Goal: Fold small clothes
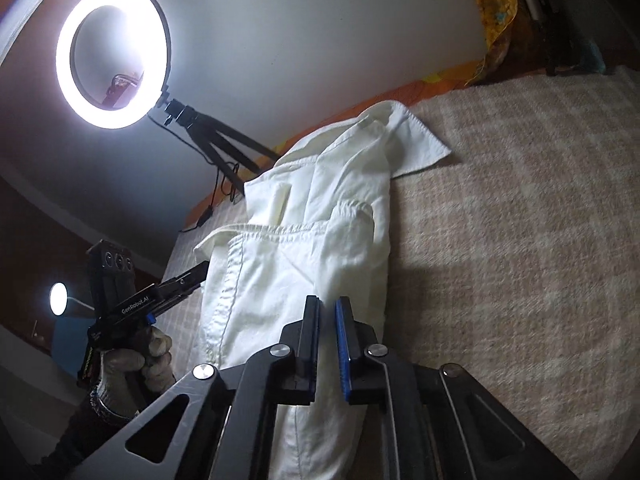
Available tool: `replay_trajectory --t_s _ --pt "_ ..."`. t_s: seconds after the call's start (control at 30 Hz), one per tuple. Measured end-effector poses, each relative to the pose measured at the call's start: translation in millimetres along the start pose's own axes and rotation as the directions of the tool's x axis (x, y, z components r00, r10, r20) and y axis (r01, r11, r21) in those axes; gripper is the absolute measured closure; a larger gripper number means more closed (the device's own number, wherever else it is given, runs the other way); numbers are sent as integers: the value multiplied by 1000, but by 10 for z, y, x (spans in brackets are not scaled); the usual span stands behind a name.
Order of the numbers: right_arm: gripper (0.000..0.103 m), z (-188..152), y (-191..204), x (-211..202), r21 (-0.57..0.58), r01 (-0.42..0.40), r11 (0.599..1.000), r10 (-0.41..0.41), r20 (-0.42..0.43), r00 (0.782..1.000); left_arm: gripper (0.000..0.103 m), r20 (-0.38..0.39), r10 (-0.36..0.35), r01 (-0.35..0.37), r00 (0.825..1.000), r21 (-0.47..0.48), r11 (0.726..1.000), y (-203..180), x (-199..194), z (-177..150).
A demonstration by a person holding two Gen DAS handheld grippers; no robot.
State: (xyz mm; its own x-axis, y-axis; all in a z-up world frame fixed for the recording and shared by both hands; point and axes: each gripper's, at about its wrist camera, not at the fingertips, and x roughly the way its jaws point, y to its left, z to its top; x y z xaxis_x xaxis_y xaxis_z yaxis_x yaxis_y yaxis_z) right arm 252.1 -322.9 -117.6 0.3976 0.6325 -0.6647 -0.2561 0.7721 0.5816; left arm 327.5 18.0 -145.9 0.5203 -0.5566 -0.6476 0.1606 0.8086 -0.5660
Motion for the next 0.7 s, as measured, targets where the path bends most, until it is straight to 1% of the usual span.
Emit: replay_trajectory --t_s 0.07,0.1,0.13,0.17,0.2,0.23,0.27,0.3,0.33,0.37,0.4,0.43,0.53,0.6,0.7 --pt "95 13 -22 -17 3 -25 1000 25 4 1000 86 -8 -8 8 1000 1 1000 -3 11 7" --pt "90 16 -6 -35 -8 -29 1000 29 9 1000 87 -6 -15 15 1000 12 1000 -13 -8 -9" --pt "77 25 10 -44 -16 -35 999 35 2 999 87 -5 -17 17 1000 24 1000 -27 -32 -30" --pt "67 32 13 -50 -14 -56 998 56 -8 998 86 -6 -9 10 1000 30 1000 -34 -44 -47" --pt "58 50 19 -30 -8 -69 998 69 -12 998 73 -12 6 -5 1000 28 1000 -31 -48 -66" --pt "59 68 37 -7 -14 -54 998 54 -13 998 67 -20 12 -12 1000 22 1000 -25 -37 -75" --pt "60 80 70 36 -27 -36 999 36 -13 999 67 -22 13 -13 1000 19 1000 -20 -24 -83" --pt "68 91 98 62 -40 -18 999 17 -10 1000 68 -18 11 -10 1000 27 1000 -29 -11 -84" --pt "79 100 136 102 -52 -2 999 2 -13 1000 70 -15 7 -7 1000 36 999 -45 -1 -83" --pt "84 103 195 147 -79 30 996 -32 -19 999 77 -14 5 -4 1000 48 999 -71 14 -82" --pt "93 105 235 172 -100 51 994 -54 -22 998 97 -18 10 -9 1000 69 998 -109 33 -80" --pt "98 96 302 192 -138 87 987 -91 -23 996 99 -16 27 -25 1000 91 996 -143 42 -78" --pt "103 94 427 148 -204 133 970 -135 2 991 101 2 22 -23 1000 137 990 -222 -22 -46" --pt "103 129 512 54 -251 165 954 -161 39 986 101 26 22 -26 999 165 986 -275 -101 13" --pt "103 210 583 -37 -286 176 942 -162 73 984 101 55 21 -31 998 191 981 -316 -179 129"
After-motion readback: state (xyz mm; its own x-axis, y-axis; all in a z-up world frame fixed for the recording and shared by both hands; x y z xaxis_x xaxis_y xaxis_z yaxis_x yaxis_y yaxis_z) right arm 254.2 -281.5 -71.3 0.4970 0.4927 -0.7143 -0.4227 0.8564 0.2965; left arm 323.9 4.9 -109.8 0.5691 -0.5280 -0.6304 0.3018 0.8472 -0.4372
